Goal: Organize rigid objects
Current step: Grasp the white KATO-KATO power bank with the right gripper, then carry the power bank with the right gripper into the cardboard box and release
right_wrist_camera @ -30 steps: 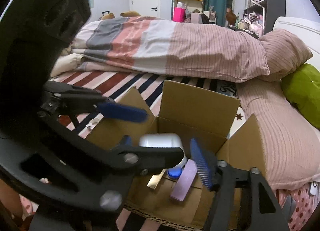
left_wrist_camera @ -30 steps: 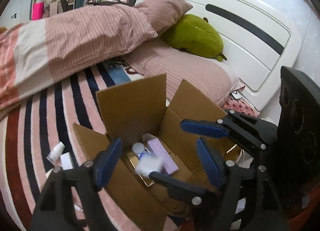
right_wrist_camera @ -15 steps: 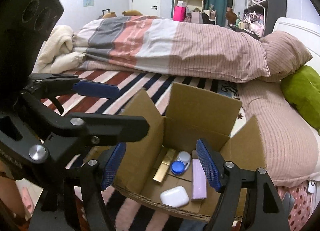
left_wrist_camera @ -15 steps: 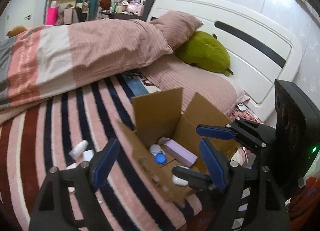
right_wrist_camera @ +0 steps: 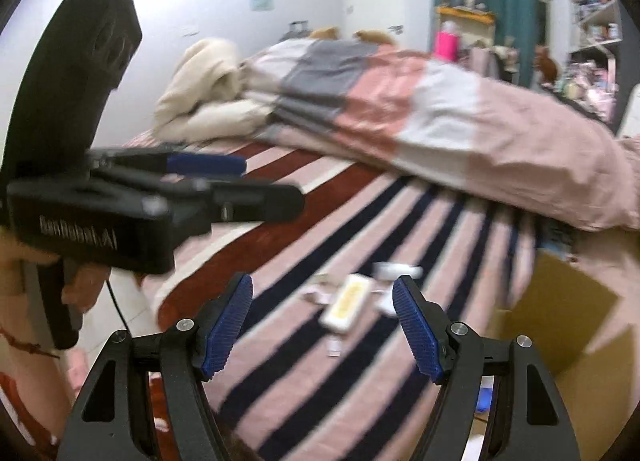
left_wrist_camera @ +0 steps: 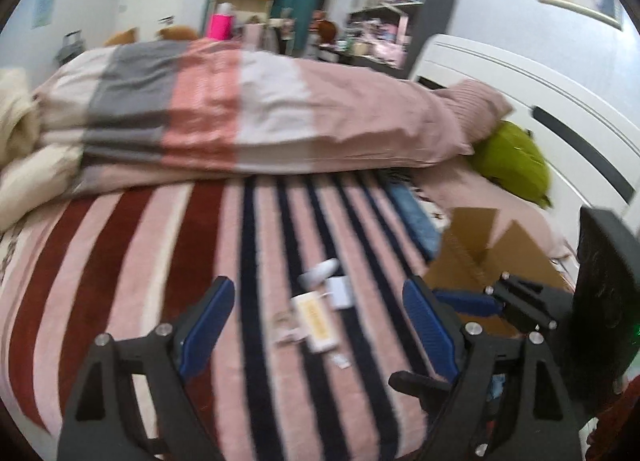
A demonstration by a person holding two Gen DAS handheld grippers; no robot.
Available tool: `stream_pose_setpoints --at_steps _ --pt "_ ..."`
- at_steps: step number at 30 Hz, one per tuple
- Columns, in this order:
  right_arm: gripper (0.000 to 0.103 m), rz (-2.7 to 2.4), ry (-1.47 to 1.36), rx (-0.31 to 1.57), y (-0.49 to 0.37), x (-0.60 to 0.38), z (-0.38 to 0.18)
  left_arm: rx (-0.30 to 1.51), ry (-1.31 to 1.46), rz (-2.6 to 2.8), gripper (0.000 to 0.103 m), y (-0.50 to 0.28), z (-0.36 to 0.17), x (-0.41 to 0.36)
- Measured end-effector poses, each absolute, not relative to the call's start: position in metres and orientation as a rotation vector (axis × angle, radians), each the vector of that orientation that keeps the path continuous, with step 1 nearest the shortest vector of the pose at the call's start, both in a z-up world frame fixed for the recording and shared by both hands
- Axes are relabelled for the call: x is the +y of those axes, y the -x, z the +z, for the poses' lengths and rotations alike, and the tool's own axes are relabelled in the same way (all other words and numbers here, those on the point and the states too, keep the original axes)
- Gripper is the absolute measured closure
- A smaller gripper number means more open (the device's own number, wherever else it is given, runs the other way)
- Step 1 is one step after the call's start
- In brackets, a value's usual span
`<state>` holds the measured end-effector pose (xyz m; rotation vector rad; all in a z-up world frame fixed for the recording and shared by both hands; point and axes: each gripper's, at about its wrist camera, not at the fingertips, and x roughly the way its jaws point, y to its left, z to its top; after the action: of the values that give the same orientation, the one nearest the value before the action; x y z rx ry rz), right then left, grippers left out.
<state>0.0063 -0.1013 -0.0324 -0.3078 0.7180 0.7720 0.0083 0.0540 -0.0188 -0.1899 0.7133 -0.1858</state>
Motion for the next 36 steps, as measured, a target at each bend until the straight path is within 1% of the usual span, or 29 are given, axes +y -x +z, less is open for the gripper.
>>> stream_pose_setpoints --at_steps 5,10,13,14,16,18,22,28,31,34,35,36 --pt "0.033 0.790 0.261 0.863 -0.025 -0.074 -0.091 0.762 0.246 -0.117 0.019 -0.002 -0.051 0.088" --pt "0.033 0.628 0.301 0.918 -0.056 -0.068 -0.154 0.787 0.277 -0.099 0.019 0.004 -0.070 0.103" --pt "0.037 0.587 0.274 0.952 -0.075 -0.069 -0.179 0.784 0.287 -0.092 0.019 0.008 -0.073 0.107" --pt "0.042 0.584 0.261 0.954 -0.080 -0.069 -0.184 0.784 0.290 -0.088 0.019 0.008 -0.073 0.107" --pt "0.048 0.565 0.270 0.948 -0.088 -0.066 -0.191 0.783 0.292 -0.087 0.019 0.008 -0.073 0.107" --pt "0.069 0.562 0.292 0.936 -0.091 -0.064 -0.195 0.783 0.291 -0.093 0.019 0.008 -0.073 0.107" --pt "0.070 0.571 0.308 0.932 -0.079 -0.075 -0.186 0.792 0.284 -0.108 0.019 0.003 -0.075 0.102" --pt "0.069 0.583 0.338 1.018 -0.055 -0.101 -0.185 0.808 0.261 -0.141 0.019 -0.003 -0.077 0.085" --pt "0.067 0.557 0.356 0.988 -0.056 -0.100 -0.187 0.809 0.241 -0.144 0.019 -0.001 -0.075 0.079" --pt "0.065 0.560 0.303 0.988 -0.067 -0.098 -0.188 0.806 0.240 -0.140 0.019 0.001 -0.073 0.078" --pt "0.065 0.561 0.300 0.983 -0.070 -0.097 -0.189 0.808 0.241 -0.139 0.019 0.000 -0.073 0.078" --pt "0.072 0.559 0.302 0.979 -0.073 -0.096 -0.190 0.809 0.239 -0.137 0.019 0.000 -0.073 0.078"
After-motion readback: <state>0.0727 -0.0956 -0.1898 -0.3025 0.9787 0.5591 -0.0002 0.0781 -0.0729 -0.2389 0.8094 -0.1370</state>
